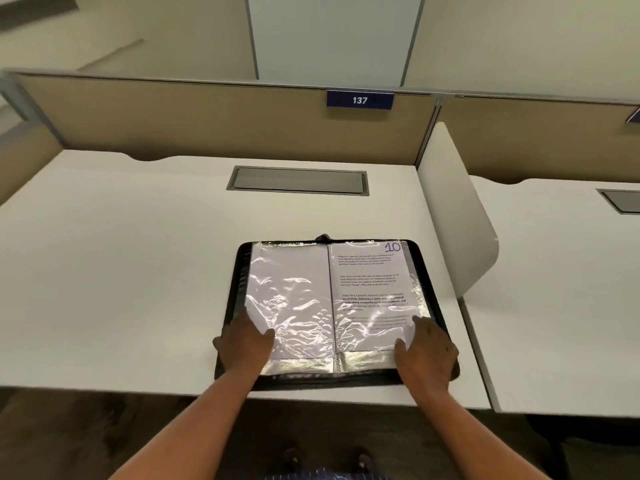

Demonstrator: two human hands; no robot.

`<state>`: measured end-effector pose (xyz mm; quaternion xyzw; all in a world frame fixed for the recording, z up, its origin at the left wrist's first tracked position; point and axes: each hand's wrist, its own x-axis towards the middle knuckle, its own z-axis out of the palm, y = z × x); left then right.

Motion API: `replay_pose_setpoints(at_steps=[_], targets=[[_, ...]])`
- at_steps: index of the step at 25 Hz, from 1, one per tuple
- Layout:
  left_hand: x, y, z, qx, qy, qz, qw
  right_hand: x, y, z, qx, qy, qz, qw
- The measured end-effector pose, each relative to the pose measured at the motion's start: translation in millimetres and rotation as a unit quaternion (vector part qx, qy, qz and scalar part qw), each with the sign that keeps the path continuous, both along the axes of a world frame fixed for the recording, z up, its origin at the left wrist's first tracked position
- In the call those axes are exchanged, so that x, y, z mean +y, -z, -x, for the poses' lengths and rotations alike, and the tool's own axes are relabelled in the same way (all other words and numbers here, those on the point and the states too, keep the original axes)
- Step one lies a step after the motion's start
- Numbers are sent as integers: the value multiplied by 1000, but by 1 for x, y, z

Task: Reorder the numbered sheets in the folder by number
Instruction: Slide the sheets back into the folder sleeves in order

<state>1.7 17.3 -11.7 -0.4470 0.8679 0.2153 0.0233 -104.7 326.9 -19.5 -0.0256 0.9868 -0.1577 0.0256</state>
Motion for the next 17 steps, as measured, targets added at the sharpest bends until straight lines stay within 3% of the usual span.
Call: replay_pose_setpoints(at_steps=[5,9,12,14,17], targets=[[-15,-10,13,27,-108,-97,989,-28,-4,-5,39,-118,61,990],[-2,-29,13,109,-105,-78,985,-69,-17,-10,78,-170,169,968],[16,-46,19,173,-101,-131,971,-105,-47,-14,-14,-181,274,944],[27,-52,25,207,-109,-163,958,-128,-68,-16,-103,-183,310,927],[44,-58,32,247,-89,-204,943,-151,-80,-11,-167,-163,351,907]])
